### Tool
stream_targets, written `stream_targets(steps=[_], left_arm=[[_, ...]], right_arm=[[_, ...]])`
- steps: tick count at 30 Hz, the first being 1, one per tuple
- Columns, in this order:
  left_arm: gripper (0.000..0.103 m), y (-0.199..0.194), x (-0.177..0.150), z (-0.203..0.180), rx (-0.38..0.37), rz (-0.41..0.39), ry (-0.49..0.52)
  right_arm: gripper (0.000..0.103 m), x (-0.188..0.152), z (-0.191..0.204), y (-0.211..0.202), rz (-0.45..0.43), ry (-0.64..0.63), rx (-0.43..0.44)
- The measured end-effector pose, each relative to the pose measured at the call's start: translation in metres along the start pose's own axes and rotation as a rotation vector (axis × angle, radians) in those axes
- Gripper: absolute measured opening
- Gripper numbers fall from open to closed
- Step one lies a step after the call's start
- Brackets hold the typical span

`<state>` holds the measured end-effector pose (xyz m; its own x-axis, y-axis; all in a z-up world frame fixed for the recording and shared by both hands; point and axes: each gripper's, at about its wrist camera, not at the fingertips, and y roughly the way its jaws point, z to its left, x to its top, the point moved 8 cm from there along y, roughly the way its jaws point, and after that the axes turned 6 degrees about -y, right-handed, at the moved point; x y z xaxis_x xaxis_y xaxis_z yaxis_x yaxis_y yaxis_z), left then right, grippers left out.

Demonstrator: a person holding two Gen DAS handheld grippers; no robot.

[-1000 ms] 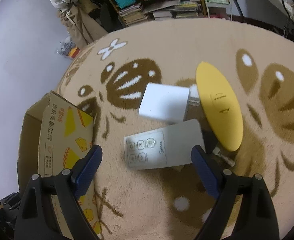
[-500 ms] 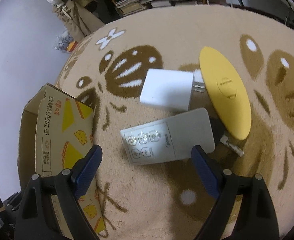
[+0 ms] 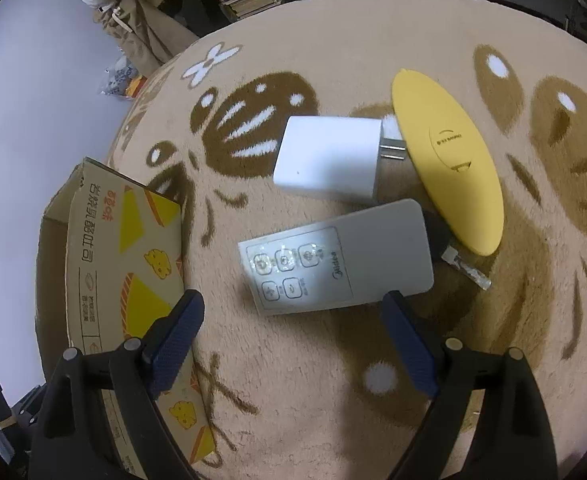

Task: Organize rigid objects
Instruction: 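Grasp the white Midea panel remote with the right tool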

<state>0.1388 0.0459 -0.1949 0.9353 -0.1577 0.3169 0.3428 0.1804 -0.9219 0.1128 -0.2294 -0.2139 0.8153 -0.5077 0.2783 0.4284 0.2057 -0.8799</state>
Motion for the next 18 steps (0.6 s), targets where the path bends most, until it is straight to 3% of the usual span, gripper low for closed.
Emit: stream_targets(steps=[9,13,18], left_arm=[[0.019,0.0,0.0,-0.001,-0.001,0.002,-0.001],[0.019,0.0,0.0,0.0,-0.001,0.002,0.0],[0.019,0.0,0.0,-0.001,0.005,0.0,0.007]], right_arm=[[0.095,-0.005,0.005,-0.002,0.013,0.003,-0.002],[0.095,0.004,0.006,-0.014,-0.063,-0.071,-0.08],[0.095,0.018,0.006,-0.016,-0.098,-0.087,-0.046]])
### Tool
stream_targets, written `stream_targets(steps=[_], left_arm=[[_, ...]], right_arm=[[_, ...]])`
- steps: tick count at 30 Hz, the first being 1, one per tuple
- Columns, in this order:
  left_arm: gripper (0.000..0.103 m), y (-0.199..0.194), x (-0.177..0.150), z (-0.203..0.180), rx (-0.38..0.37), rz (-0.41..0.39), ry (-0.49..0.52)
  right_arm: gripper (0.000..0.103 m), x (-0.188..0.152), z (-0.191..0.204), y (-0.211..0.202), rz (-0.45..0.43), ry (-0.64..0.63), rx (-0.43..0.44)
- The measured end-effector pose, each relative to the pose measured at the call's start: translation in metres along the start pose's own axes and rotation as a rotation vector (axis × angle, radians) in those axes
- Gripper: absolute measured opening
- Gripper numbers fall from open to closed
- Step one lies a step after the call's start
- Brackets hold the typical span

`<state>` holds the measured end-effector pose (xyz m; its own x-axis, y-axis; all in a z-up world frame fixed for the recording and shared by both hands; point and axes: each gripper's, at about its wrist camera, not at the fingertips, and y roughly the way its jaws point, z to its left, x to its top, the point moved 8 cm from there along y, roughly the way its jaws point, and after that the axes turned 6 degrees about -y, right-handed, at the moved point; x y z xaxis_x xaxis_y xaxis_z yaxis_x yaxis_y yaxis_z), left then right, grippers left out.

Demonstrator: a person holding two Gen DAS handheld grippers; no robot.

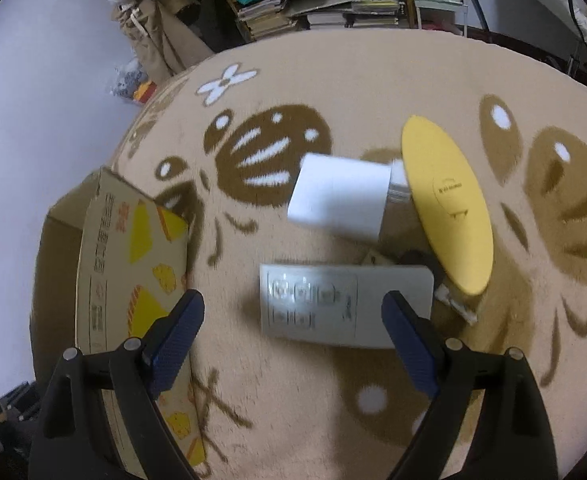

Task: Organize rigid objects
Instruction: 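Grasp the white Midea panel remote with the right tool, then lift the Midea remote and carry it over the box with the right tool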

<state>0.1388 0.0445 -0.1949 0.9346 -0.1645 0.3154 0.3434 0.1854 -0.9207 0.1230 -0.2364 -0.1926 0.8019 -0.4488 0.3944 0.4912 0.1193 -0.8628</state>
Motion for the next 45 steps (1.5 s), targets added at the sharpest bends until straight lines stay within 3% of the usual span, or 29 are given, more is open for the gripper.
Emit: stream_targets(steps=[10,21,27,28,32,39,45], left_arm=[[0.019,-0.001,0.001,-0.001,-0.002,0.002,-0.002],[0.019,-0.001,0.0,-0.003,0.002,0.005,0.001],[0.019,-0.001,0.0,-0.004,0.003,0.004,0.002],[0.019,-0.001,0.0,-0.004,0.003,0.005,0.002],[0.019,-0.001,0.0,-0.004,0.002,0.005,0.002],[0.019,-0.002,0.0,-0.004,0.004,0.005,0.003],[0.019,-0.001,0.0,-0.004,0.004,0.005,0.004]], right_arm=[[0.095,0.019,0.009,0.012,-0.061,-0.08,0.068],[0.095,-0.013,0.003,0.032,0.12,-0.14,0.033],[0.094,-0.025,0.01,0.034,0.14,-0.236,-0.038],[0.093,-0.025,0.011,0.034,0.134,-0.249,-0.045],[0.069,-0.027,0.017,0.03,0.116,-0.304,-0.082],[0.056,-0.029,0.024,0.031,0.069,-0.374,-0.133],[0.053,-0.019,0.03,0.026,-0.018,-0.374,-0.17]])
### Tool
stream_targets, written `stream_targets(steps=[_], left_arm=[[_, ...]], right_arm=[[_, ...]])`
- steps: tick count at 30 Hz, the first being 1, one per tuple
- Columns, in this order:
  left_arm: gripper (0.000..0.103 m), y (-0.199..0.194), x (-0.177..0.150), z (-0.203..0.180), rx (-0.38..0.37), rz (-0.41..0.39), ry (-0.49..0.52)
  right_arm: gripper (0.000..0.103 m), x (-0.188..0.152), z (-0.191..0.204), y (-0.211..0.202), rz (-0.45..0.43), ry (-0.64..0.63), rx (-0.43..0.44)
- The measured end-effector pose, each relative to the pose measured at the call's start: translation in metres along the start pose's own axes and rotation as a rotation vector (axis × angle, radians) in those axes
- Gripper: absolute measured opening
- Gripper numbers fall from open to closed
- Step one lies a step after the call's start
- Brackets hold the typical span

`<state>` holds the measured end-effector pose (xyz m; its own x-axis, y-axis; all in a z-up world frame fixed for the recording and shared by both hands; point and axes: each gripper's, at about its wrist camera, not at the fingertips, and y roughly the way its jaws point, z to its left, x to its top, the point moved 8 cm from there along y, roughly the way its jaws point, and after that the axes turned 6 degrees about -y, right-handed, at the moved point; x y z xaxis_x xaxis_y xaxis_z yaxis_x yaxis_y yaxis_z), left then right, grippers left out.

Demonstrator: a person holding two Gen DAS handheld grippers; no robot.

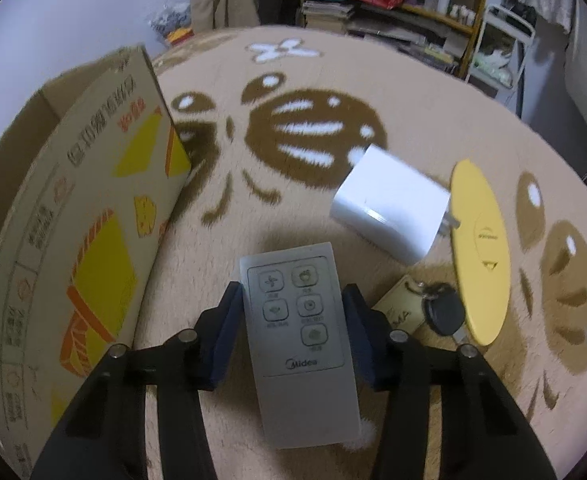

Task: Organize rigid objects
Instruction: 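Lift the Midea remote and carry it over the box with the right tool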

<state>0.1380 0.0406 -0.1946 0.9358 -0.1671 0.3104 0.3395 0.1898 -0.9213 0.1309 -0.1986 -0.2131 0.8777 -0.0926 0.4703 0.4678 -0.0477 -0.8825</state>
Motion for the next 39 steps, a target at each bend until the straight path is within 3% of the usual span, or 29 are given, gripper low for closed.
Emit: stream_targets(steps=[13,29,34,39], left_arm=[[0.019,0.0,0.0,0.0,-0.001,0.0,0.0],[0.019,0.0,0.0,0.0,-0.001,0.0,-0.001],[0.019,0.0,0.0,0.0,0.0,0.0,0.001],[0.019,0.001,0.0,0.0,0.001,0.0,0.002]], right_arm=[[0.052,0.047,0.005,-0.054,-0.218,0.076,0.03],[0.052,0.092,0.053,-0.158,-0.546,0.041,0.139],[0.052,0.092,0.071,-0.17,-0.581,0.019,0.195],[0.052,0.086,0.088,-0.152,-0.537,0.0,0.25]])
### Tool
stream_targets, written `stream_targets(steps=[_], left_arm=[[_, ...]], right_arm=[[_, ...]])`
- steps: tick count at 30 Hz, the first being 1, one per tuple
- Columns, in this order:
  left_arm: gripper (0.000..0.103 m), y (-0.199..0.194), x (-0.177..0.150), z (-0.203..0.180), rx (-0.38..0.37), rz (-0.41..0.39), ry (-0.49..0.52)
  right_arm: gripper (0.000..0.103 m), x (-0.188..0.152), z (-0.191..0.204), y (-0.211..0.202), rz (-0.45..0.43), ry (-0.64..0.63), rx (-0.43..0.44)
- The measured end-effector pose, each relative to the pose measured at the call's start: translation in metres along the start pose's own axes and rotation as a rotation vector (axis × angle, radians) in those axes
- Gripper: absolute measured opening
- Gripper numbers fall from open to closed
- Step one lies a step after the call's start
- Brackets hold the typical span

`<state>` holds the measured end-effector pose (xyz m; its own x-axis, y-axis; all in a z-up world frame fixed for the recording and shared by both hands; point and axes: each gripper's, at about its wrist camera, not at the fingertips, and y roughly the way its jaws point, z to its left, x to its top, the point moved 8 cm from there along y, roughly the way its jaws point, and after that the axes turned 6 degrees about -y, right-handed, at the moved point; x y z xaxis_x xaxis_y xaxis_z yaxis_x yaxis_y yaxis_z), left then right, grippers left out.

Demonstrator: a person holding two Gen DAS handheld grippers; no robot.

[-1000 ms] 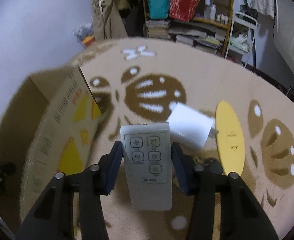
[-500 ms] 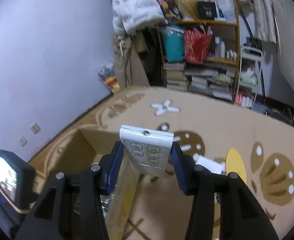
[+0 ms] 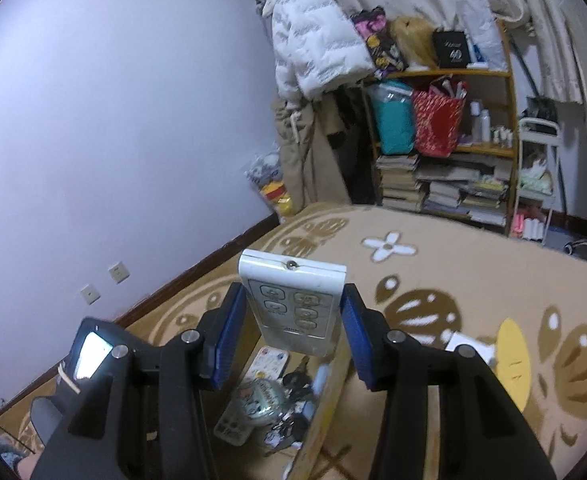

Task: Organize rigid objects
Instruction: 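Lift the Midea remote and carry it over the box with the right tool, then lower the Midea remote into the box and open the right tool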

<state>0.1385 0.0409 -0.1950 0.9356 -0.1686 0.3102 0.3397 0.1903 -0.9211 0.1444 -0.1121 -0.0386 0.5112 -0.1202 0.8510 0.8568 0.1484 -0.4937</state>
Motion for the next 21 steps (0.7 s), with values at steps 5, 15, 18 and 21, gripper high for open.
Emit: stream_targets(steps=[5,15,18,21], left_arm=[[0.019,0.0,0.0,0.0,-0.001,0.0,0.0],[0.019,0.0,0.0,-0.001,0.0,0.0,0.001],[0.019,0.0,0.0,-0.001,-0.002,0.001,-0.001],[0.019,0.0,0.0,0.0,-0.001,0.001,-0.001]], right_arm=[[0.052,-0.024,0.011,0.017,0.06,-0.011,0.039],[0.052,-0.056,0.011,0.04,0.172,-0.003,0.053],[0.052,-0.055,0.009,0.037,0.165,-0.02,0.023],[0.053,-0.053,0.005,0.035,0.163,-0.015,0.015]])
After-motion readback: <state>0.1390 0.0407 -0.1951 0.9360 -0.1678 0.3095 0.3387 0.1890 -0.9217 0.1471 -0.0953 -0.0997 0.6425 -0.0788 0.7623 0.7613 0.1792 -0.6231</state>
